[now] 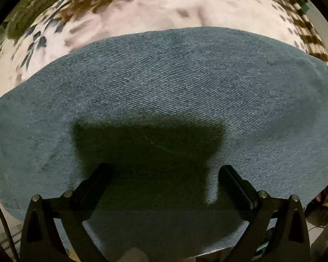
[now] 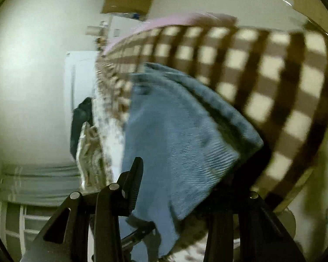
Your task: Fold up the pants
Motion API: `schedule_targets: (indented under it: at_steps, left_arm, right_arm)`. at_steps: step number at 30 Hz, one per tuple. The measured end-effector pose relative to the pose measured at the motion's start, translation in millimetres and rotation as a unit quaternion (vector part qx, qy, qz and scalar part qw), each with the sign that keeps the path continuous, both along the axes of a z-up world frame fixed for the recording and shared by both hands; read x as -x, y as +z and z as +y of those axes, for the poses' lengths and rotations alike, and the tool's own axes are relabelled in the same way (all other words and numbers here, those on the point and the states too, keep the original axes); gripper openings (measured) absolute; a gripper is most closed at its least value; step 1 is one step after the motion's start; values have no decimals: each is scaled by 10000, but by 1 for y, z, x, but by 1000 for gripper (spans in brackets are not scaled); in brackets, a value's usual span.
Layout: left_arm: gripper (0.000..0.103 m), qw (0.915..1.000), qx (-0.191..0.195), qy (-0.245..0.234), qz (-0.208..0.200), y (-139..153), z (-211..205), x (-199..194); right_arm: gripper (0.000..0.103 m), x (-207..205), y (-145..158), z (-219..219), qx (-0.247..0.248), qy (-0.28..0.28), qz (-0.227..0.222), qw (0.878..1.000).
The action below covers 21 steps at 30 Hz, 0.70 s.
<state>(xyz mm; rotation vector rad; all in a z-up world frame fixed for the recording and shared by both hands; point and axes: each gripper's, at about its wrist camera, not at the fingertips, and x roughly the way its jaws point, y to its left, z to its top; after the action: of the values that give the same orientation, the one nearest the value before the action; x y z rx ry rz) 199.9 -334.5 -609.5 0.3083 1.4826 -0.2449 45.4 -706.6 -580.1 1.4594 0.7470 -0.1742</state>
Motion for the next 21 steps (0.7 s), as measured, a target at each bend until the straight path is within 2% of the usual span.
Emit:
schedule_targets:
  at_steps: [1, 3, 5, 7, 11, 13, 18, 20, 21]
  left_arm:
    - [103, 10000, 17, -7, -20, 4, 10, 7]
    - [103, 10000, 39, -23, -3, 7, 15, 11]
    - [103, 10000, 24, -49, 29, 7, 19, 13]
    - [103, 10000, -3, -32, 67, 8, 19, 8]
    - [103, 9999, -41, -12, 117, 6, 11, -8]
    - [103, 9999, -39, -31, 140, 5, 7, -13]
    - [103, 9996, -174, -93, 203, 11, 10, -35]
    - [103, 9989, -425, -195, -103, 23, 13, -38]
    - [103, 9986, -422, -224, -210, 30, 15, -40]
  right_arm:
    - [12, 0, -4, -1, -20, -126, -32, 9999]
    - [11, -3, 0, -2, 35, -368, -301, 9989]
    - [11, -12, 1, 0, 175, -327, -388, 9986]
    - [13, -23, -5, 2, 203, -312, -308, 9988]
    - [13, -43, -28, 5, 35, -283, 139, 9995]
    - [7, -56, -16, 10, 407, -191, 321, 9985]
    - [6, -72, 34, 33, 1123, -44, 346, 9931]
    - [6, -79, 57, 45, 1347, 32, 257, 9905]
    - [6, -82, 70, 54, 1476, 72, 230, 9888]
